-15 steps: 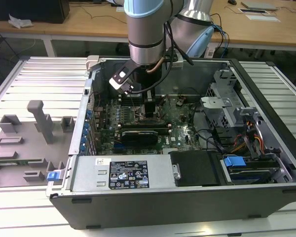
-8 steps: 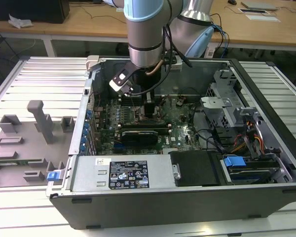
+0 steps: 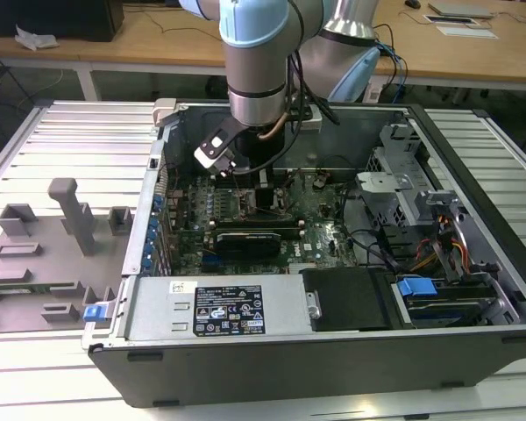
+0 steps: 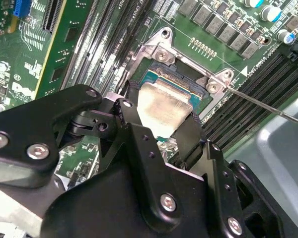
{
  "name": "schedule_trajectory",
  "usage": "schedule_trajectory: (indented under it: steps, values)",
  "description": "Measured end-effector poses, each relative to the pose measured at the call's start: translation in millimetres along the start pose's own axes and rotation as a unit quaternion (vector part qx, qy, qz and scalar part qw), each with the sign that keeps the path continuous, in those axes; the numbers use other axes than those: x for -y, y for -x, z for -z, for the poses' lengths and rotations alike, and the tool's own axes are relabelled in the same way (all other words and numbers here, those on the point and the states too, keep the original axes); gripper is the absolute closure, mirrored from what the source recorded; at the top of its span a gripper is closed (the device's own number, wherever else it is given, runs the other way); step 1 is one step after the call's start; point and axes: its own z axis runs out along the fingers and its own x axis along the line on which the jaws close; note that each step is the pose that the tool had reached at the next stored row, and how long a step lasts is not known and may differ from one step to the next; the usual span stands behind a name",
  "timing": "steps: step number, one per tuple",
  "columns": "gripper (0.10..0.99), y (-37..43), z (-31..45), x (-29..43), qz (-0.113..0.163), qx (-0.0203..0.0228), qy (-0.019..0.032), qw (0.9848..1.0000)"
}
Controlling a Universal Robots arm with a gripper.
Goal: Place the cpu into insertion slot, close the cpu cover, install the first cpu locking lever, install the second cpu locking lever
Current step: 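Place the cpu into insertion slot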
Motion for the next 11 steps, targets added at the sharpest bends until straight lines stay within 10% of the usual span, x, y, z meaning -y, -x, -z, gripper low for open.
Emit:
schedule_trajectory:
  steps: [11]
  values:
    - [0.545,-0.4,-5.7,1.9,-0.004,0.0005,0.0000,1.0000]
